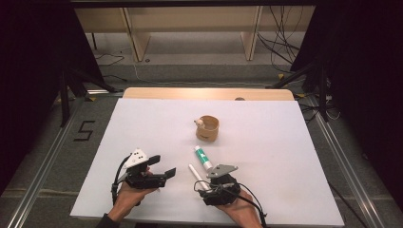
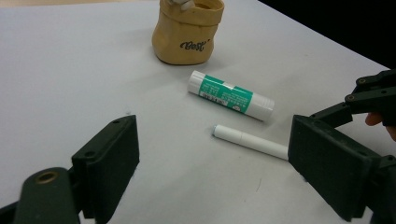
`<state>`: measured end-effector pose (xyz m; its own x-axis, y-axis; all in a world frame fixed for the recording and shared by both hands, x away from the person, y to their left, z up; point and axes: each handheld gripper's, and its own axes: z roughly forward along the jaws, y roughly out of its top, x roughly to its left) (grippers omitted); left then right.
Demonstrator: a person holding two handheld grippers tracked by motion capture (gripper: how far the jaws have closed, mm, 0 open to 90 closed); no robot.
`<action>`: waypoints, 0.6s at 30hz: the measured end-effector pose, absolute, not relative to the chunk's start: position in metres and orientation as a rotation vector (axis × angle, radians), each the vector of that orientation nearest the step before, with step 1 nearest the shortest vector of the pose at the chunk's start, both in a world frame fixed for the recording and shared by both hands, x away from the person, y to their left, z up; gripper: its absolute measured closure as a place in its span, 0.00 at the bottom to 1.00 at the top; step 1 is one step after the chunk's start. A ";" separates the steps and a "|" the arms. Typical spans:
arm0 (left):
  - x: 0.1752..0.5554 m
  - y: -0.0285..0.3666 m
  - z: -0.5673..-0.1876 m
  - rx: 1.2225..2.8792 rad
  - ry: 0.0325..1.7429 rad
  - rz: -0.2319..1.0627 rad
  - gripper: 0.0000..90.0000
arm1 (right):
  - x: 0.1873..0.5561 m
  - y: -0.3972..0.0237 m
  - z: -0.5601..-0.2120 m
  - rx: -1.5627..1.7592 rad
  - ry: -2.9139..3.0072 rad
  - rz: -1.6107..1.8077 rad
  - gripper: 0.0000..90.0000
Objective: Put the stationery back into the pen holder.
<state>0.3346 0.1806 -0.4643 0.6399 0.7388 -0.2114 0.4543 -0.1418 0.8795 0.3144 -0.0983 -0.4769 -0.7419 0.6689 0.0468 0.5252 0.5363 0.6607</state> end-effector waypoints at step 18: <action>0.330 0.181 -0.465 1.771 0.960 0.352 0.18 | 0.316 -0.087 -0.484 1.023 2.559 0.928 0.65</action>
<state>0.3301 0.1813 -0.4649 0.6355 0.7456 -0.2006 0.4391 -0.1353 0.8882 0.3156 -0.0874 -0.4844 -0.7288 0.6845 0.0177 0.5366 0.5549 0.6357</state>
